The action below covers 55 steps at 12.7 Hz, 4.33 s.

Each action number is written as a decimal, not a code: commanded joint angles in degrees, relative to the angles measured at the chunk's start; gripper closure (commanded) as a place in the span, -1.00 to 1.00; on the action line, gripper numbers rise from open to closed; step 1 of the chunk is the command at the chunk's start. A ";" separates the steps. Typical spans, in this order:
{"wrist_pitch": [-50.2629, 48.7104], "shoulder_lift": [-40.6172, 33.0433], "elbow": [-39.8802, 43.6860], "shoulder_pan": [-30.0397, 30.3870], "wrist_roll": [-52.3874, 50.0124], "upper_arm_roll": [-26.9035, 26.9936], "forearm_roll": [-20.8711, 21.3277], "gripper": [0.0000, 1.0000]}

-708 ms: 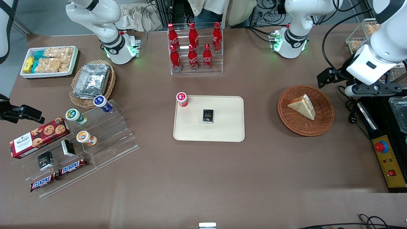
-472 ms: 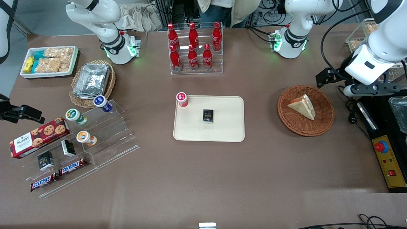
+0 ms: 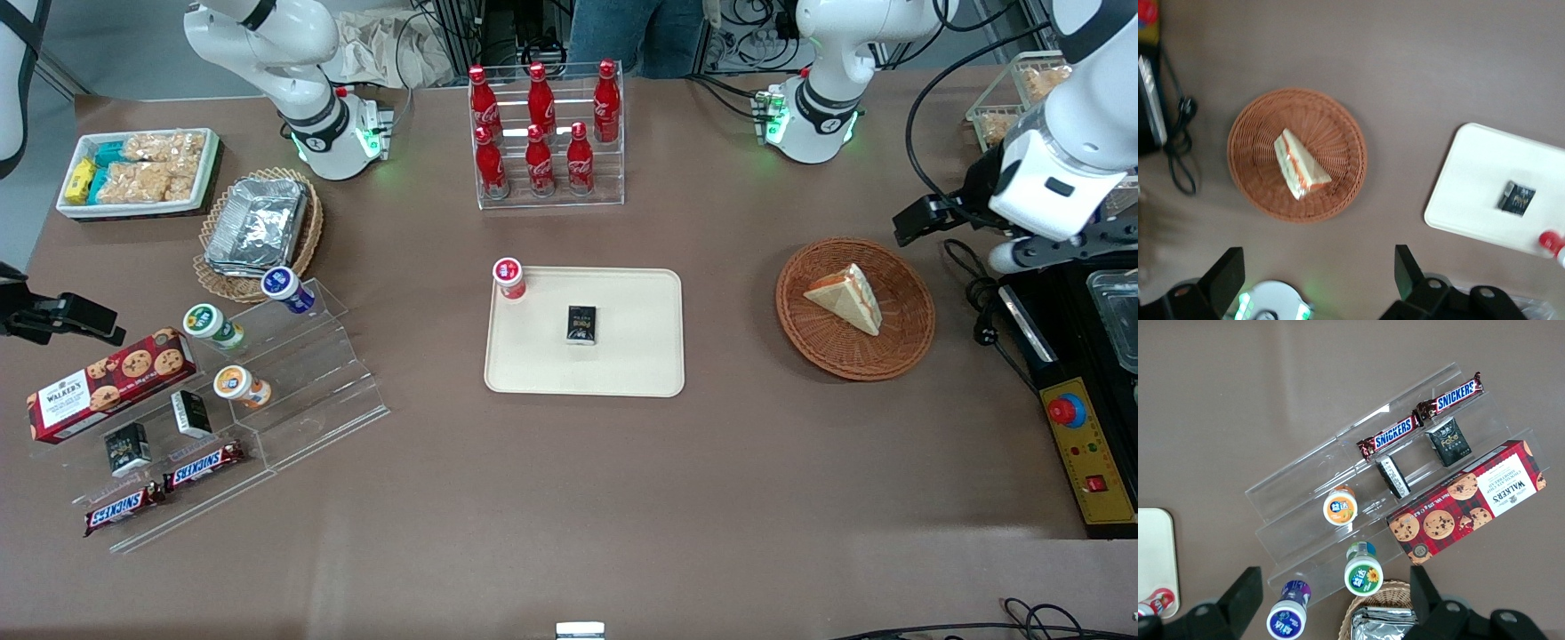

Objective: Place sandwich from basket to tray
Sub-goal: 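Move the left gripper toward the wicker basket holding the sandwich, then lower the open left gripper over the wrapped sandwich in the basket, then close the left gripper on the sandwich's edge, then lift the sandwich out of the basket with the left gripper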

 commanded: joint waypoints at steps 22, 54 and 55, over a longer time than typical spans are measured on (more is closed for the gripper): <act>46.09 -6.24 -51.48 6.72 -29.63 -5.77 3.68 -1.00; 29.20 -6.67 -30.57 -17.42 1.74 -4.80 -0.62 1.00; 32.28 -5.01 -30.57 -18.58 2.18 -4.80 -0.62 1.00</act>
